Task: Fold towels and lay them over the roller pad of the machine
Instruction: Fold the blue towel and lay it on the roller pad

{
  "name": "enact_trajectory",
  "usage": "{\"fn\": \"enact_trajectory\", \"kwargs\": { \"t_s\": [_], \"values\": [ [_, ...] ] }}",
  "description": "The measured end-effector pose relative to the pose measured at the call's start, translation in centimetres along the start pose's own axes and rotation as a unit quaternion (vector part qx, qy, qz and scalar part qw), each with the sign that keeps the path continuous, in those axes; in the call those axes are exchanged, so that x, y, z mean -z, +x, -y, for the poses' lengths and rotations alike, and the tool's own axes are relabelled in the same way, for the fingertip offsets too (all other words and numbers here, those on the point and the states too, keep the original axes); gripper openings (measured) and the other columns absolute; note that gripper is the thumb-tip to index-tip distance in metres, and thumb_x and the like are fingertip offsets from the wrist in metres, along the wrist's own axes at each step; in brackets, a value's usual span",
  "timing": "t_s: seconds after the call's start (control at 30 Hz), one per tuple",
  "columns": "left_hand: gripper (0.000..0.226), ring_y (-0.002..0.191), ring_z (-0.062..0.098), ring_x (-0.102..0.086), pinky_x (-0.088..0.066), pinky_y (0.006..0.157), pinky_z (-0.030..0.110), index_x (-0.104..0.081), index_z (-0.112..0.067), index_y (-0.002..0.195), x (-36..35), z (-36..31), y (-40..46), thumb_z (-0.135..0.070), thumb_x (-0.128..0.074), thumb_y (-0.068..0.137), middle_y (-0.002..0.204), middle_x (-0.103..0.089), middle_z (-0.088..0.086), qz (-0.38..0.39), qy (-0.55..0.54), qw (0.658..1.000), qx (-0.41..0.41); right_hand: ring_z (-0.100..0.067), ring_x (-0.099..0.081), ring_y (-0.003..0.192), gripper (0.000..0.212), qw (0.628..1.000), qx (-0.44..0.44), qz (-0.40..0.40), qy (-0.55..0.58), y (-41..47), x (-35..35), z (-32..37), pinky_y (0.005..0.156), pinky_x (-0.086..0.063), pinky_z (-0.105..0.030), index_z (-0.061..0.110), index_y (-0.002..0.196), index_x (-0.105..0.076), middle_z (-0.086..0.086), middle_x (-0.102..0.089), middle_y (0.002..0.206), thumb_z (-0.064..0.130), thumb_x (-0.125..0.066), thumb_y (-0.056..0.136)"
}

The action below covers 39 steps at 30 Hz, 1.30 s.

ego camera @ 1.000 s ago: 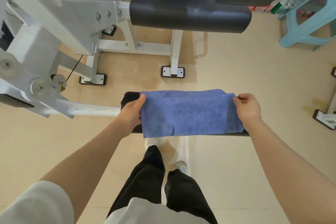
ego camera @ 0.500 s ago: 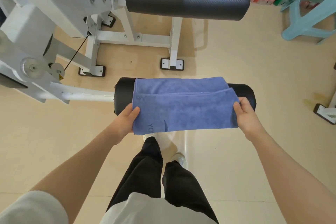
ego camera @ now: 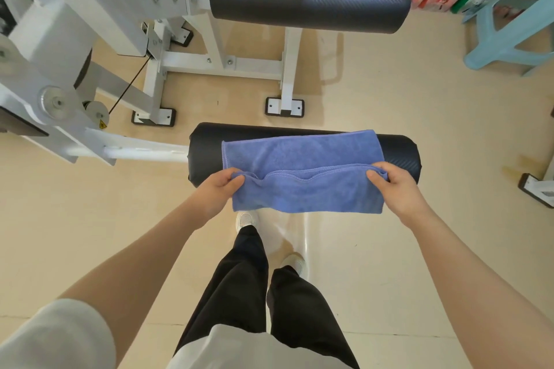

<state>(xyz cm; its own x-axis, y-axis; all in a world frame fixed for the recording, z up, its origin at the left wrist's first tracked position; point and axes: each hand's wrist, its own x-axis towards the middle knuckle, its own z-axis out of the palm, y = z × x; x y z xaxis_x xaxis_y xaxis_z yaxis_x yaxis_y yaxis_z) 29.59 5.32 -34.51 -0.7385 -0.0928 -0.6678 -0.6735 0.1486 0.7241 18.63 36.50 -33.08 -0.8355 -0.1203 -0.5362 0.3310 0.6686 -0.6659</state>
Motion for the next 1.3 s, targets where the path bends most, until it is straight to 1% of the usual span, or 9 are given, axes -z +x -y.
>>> {"fn": "enact_trajectory", "kwargs": {
  "t_s": [0.13,0.23,0.33,0.5,0.8,0.9,1.07,1.2,1.3],
  "values": [
    [0.015,0.074,0.009,-0.060,-0.050,0.071,0.021,-0.059,-0.011,0.080,1.9,-1.1,-0.5,-0.026,-0.055,0.082,0.076,-0.064,-0.004,0.064,-0.156,0.985,-0.023,-0.013,-0.055,0.064,0.016,0.988,-0.018,0.032,0.147,-0.1,1.9,1.9,0.057,-0.043,-0.022,0.005,0.081,-0.063,-0.004,-0.059,0.073,0.018,-0.054,0.079],
    [0.012,0.070,0.005,-0.062,-0.052,0.063,0.020,-0.056,-0.016,0.086,2.7,-2.3,-0.1,-0.028,-0.055,0.091,0.075,-0.065,-0.009,0.061,-0.177,0.982,-0.026,-0.016,-0.052,0.060,0.012,0.981,-0.018,0.017,0.191,1.0,3.1,3.3,0.053,-0.040,-0.023,0.008,0.078,-0.061,-0.002,-0.058,0.068,0.018,-0.055,0.078],
    [0.021,0.074,0.016,-0.056,-0.053,0.071,0.034,-0.053,-0.022,0.087,2.5,-3.3,1.4,-0.029,-0.038,0.100,0.080,-0.058,-0.002,-0.033,-0.093,0.995,-0.022,-0.014,-0.056,0.064,0.017,0.986,-0.016,-0.020,0.163,3.0,2.4,4.2,0.061,-0.043,-0.026,0.016,0.075,-0.061,0.003,-0.063,0.070,0.013,-0.053,0.090],
    [0.017,0.088,0.035,-0.061,-0.054,0.077,0.058,-0.052,-0.031,0.083,2.7,-3.5,3.2,-0.034,-0.041,0.095,0.083,-0.059,0.002,-0.119,0.026,0.992,-0.017,-0.020,-0.055,0.081,0.014,0.996,-0.031,-0.075,0.047,5.7,0.8,4.1,0.075,-0.044,-0.033,0.017,0.085,-0.065,-0.001,-0.064,0.087,0.025,-0.055,0.090],
    [0.019,0.070,0.026,-0.059,-0.058,0.073,0.040,-0.055,-0.014,0.078,2.9,-3.4,2.6,-0.021,-0.047,0.094,0.071,-0.059,0.007,-0.074,0.102,0.992,-0.002,-0.021,-0.051,0.080,0.020,0.990,-0.023,-0.113,-0.085,6.2,0.0,4.6,0.064,-0.035,-0.027,0.005,0.092,-0.063,-0.005,-0.061,0.085,0.024,-0.056,0.089],
    [0.019,0.077,0.026,-0.058,-0.052,0.072,0.036,-0.060,-0.016,0.075,3.1,-2.6,2.8,-0.027,-0.053,0.088,0.085,-0.062,0.011,-0.116,0.277,0.951,-0.075,-0.024,-0.050,0.073,0.024,0.991,-0.013,-0.099,-0.093,6.2,0.0,4.5,0.064,-0.037,-0.030,-0.003,0.082,-0.064,-0.021,-0.063,0.083,0.021,-0.060,0.085],
    [0.016,0.096,0.030,-0.051,-0.043,0.078,0.038,-0.067,0.000,0.087,2.6,-2.9,3.6,-0.014,-0.061,0.084,0.103,-0.058,0.013,-0.187,0.366,0.898,-0.158,-0.030,-0.062,0.089,0.018,0.995,-0.061,-0.059,-0.047,6.2,0.3,4.1,0.085,-0.051,-0.044,0.017,0.077,-0.069,-0.009,-0.070,0.085,0.034,-0.065,0.074],
    [0.018,0.096,0.029,-0.051,-0.039,0.074,0.032,-0.064,0.001,0.089,2.7,-4.0,4.2,-0.015,-0.055,0.087,0.101,-0.058,0.014,-0.137,0.411,0.894,-0.115,-0.020,-0.056,0.069,0.020,0.998,-0.068,0.001,0.004,5.9,1.4,4.6,0.064,-0.045,-0.030,-0.005,0.085,-0.063,-0.010,-0.065,0.078,0.014,-0.067,0.081],
    [0.012,0.082,0.027,-0.050,-0.036,0.067,0.031,-0.057,-0.002,0.081,2.9,-5.0,4.4,-0.012,-0.054,0.087,0.091,-0.052,0.012,-0.115,0.415,0.897,-0.103,-0.019,-0.061,0.069,0.016,0.995,-0.057,0.015,0.085,5.9,2.5,4.6,0.067,-0.049,-0.027,-0.007,0.090,-0.063,-0.007,-0.066,0.079,0.006,-0.066,0.082]
  ]
}}
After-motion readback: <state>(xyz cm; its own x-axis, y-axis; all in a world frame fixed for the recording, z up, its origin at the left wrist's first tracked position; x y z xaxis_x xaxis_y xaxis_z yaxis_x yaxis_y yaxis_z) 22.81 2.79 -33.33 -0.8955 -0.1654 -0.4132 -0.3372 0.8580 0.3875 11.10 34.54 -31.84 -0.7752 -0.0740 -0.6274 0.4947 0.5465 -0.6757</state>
